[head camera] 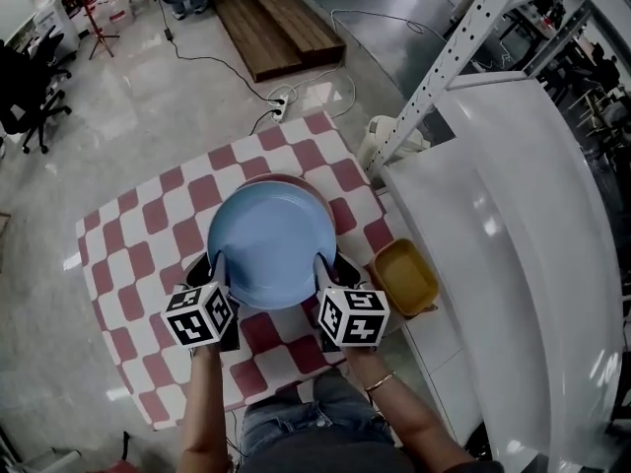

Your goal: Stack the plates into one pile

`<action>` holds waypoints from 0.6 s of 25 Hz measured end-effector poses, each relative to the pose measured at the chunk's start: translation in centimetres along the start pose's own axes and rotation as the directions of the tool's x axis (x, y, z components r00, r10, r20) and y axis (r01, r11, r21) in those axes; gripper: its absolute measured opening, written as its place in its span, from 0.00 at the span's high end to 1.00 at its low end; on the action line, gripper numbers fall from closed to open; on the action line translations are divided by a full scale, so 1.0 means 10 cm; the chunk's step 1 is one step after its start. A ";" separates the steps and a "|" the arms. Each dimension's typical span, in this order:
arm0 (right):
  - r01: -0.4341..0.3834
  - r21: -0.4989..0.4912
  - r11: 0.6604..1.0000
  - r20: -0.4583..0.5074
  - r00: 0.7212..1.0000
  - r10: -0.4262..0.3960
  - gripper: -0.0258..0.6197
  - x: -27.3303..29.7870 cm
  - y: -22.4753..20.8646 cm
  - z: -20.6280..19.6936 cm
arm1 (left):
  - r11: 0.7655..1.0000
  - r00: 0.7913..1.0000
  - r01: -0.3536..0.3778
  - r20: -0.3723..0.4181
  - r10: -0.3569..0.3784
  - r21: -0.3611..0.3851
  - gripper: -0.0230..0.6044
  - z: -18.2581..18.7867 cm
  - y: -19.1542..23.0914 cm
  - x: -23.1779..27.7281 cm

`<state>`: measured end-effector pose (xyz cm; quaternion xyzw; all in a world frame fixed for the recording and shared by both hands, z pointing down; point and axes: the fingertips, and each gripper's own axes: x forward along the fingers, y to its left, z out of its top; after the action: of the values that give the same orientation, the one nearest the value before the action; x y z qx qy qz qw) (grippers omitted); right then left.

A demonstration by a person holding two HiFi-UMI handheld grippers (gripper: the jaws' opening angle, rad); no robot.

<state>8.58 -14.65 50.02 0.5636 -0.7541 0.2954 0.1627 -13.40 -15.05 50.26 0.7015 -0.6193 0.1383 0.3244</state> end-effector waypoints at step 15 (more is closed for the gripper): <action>0.082 0.033 0.996 -0.026 0.996 -0.082 0.78 0.34 -0.39 -0.03 | 0.994 0.999 -0.003 -0.045 0.009 0.113 0.80 0.01 -0.18 0.50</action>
<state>11.16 -17.75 53.22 0.5931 -0.7230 0.3084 0.1743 -10.69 -18.92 52.67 0.7136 -0.6051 0.1898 0.2976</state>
